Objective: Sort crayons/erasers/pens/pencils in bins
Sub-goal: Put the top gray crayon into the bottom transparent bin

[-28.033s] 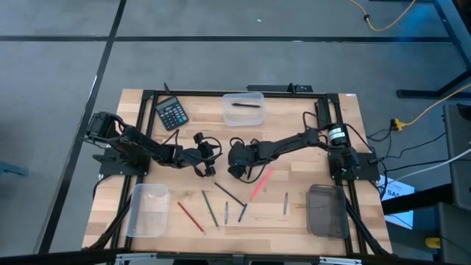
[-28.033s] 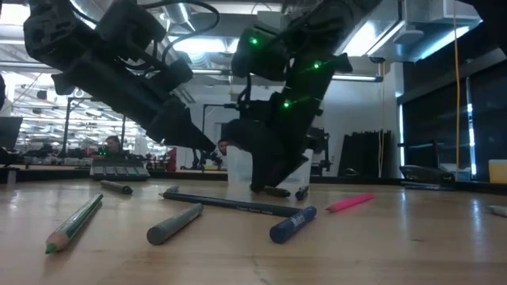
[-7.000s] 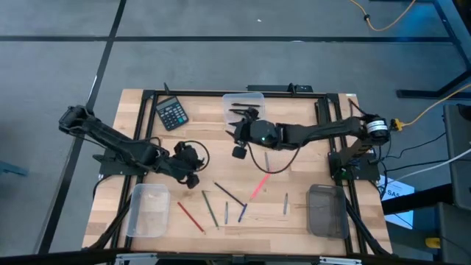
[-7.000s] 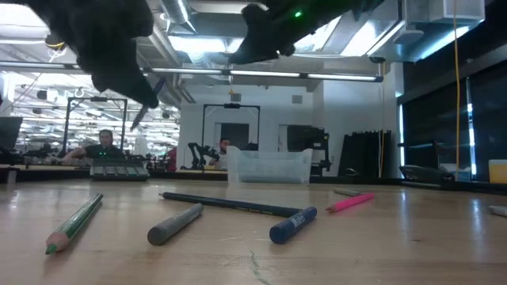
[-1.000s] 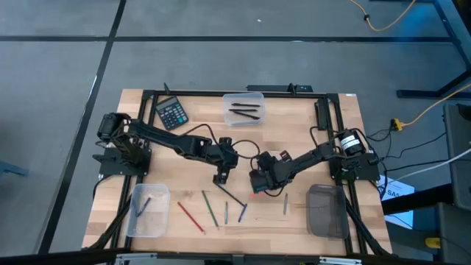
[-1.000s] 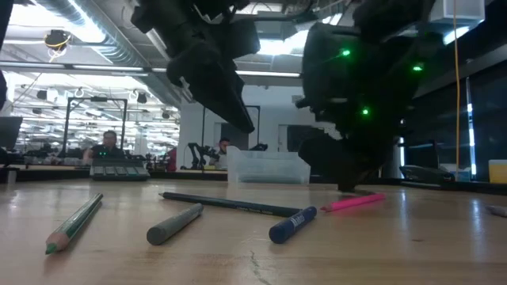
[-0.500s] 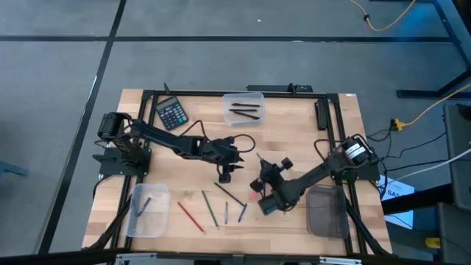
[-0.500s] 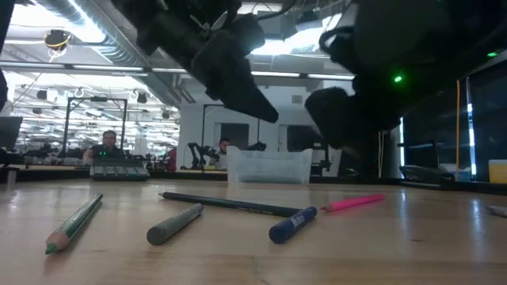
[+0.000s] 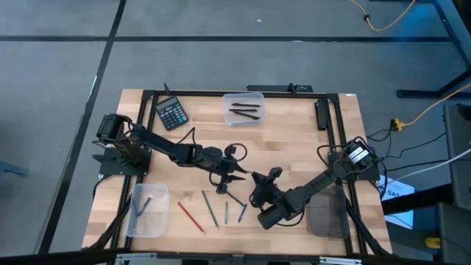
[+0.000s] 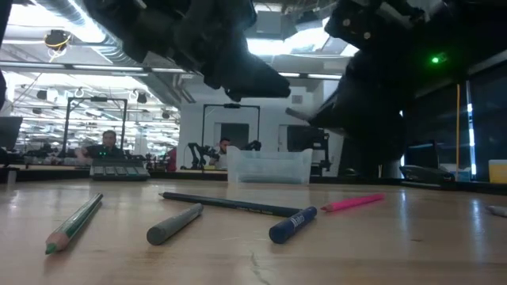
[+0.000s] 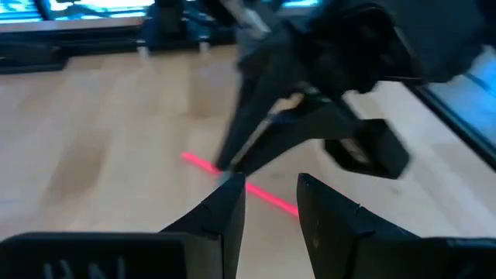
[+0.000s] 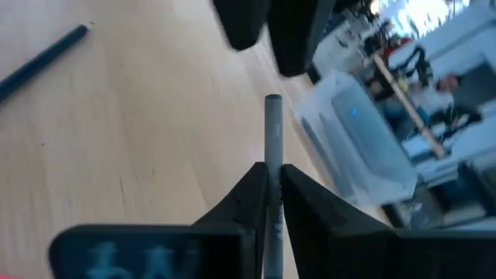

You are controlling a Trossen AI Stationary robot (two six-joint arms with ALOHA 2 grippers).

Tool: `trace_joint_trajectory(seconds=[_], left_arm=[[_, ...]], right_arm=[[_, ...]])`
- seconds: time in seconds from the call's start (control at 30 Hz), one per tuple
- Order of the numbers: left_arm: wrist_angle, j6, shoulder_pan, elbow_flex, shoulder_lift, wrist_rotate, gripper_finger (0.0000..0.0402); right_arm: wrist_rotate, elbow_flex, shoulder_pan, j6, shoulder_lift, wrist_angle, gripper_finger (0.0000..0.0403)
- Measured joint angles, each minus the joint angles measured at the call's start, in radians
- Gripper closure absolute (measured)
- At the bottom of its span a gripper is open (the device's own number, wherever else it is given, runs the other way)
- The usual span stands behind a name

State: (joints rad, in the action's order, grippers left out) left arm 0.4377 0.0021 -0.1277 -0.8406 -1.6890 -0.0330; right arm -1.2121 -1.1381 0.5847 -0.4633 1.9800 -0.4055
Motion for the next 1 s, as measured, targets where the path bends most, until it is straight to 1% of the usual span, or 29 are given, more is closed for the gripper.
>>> trace_joint_trajectory(seconds=[0.2, 0.3, 0.37, 0.53, 0.67, 0.83, 1.0], left_arm=[[-0.056, -0.017, -0.029, 0.000, 0.000, 0.126, 0.0291], [-0.093, -0.040, -0.041, 0.000, 0.000, 0.199, 0.0291], [-0.114, -0.046, -0.049, 0.000, 0.000, 0.217, 0.0291], [-0.115, -0.046, -0.078, 0.000, 0.000, 0.245, 0.0296], [-0.113, -0.045, -0.100, 0.000, 0.000, 0.306, 0.0311], [-0.114, -0.049, -0.113, 0.000, 0.000, 0.320, 0.0339], [-0.118, -0.054, -0.118, 0.000, 0.000, 0.327, 0.0375]], right_arm=[[0.002, 0.000, -0.013, 0.368, -0.001, 0.206, 0.0360], [0.001, 0.000, -0.013, 0.499, -0.001, 0.274, 0.0360], [0.001, 0.000, -0.014, 0.553, -0.001, 0.301, 0.0360], [0.004, -0.001, -0.022, 0.623, -0.002, 0.319, 0.0359], [0.064, -0.001, -0.047, 0.633, -0.002, 0.319, 0.0359], [0.133, -0.001, -0.075, 0.633, -0.002, 0.319, 0.0359], [0.135, -0.001, -0.085, 0.663, -0.002, 0.323, 0.0359]])
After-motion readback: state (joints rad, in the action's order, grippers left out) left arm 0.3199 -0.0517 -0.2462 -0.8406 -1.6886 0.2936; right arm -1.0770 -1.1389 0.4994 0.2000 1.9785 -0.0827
